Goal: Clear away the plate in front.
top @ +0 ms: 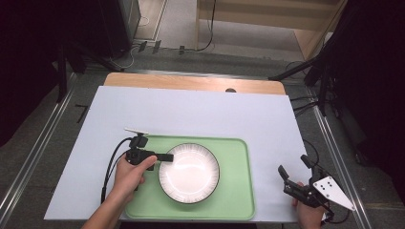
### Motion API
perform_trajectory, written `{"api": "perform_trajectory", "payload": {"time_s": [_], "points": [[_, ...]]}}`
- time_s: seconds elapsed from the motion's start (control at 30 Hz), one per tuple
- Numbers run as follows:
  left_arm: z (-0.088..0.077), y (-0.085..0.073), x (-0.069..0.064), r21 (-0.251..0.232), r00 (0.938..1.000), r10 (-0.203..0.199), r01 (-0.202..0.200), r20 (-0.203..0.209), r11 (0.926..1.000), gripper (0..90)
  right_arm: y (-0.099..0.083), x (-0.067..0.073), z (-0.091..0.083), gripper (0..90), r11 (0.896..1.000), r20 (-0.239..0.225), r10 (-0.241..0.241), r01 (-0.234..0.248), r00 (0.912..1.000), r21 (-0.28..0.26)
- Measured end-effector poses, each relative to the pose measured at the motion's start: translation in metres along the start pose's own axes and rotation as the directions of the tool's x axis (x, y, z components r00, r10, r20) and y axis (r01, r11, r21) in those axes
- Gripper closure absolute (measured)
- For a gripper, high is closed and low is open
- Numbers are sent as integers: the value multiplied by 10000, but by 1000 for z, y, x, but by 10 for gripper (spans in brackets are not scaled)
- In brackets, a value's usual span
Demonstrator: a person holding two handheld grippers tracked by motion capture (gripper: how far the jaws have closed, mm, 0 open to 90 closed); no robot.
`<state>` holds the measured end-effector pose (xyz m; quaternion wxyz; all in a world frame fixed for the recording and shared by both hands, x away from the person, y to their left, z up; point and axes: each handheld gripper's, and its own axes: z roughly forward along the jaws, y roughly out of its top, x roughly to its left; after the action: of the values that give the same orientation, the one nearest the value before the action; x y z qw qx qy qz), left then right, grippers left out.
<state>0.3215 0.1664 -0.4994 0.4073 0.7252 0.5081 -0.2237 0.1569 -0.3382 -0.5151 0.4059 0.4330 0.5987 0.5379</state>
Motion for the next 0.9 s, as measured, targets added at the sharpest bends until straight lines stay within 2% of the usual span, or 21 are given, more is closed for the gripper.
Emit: {"api": "perform_trajectory", "payload": {"time_s": [0.07,0.33,0.63,0.8,0.9], "points": [[2,-1,0,77,10000,61,-61,-45,10000,824,0,0,0,145,10000,5,1,-1,10000,5],[5,-1,3,125,9999,-104,102,113,9999,826,0,0,0,145,10000,13,3,-3,10000,8],[6,0,4,170,9996,-152,156,-219,9997,825,0,0,0,145,10000,0,-5,5,10000,0],[7,1,4,148,9995,-94,98,-307,9998,828,0,0,0,145,10000,0,0,0,10000,-1],[8,0,3,152,9988,-7,14,-494,9999,833,0,0,0,145,10000,3,6,-6,10000,4]]}}
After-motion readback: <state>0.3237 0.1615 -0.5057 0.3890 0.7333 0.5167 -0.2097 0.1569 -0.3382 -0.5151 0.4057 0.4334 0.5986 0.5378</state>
